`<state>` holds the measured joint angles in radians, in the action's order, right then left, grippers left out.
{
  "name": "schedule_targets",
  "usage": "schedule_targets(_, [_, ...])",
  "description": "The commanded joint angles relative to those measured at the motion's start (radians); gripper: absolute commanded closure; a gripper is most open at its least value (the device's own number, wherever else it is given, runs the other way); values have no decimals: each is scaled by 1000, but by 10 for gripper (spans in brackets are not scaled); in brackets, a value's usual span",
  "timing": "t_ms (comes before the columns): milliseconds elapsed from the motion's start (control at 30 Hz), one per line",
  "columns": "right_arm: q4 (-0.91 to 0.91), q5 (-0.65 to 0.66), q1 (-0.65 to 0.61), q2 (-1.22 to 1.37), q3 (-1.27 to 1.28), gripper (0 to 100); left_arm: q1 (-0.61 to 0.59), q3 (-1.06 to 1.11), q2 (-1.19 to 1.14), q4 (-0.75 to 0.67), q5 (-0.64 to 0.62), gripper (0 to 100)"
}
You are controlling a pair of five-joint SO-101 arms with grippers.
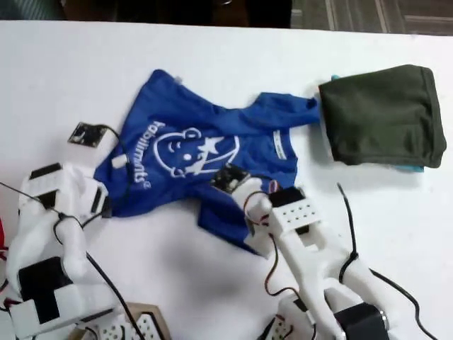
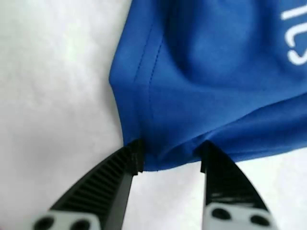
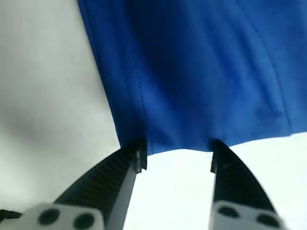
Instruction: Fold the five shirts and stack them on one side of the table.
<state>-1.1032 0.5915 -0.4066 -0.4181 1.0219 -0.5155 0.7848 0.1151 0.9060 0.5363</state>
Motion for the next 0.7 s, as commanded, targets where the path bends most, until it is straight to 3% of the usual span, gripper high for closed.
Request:
schedule_targets(0, [61,8,7,-38,43,775,9,-24,-3,2,-11,789])
schedule_targets(233, [139,8,12,-28,87,786,9,-24,-9,3,-12,790])
schedule_targets(300, [156,8,13,8,83,857,9,-24,-9,3,-12,800])
schedule_targets(367, [166,8,15,47,64,979,9,-24,-9,2,-12,873])
schedule_targets(433, [160,8,24,76,32,960,9,-24,-9,2,-12,979])
schedule_targets(667, [25,15,148,18,-169,981,9,-48,-2,11,-12,973])
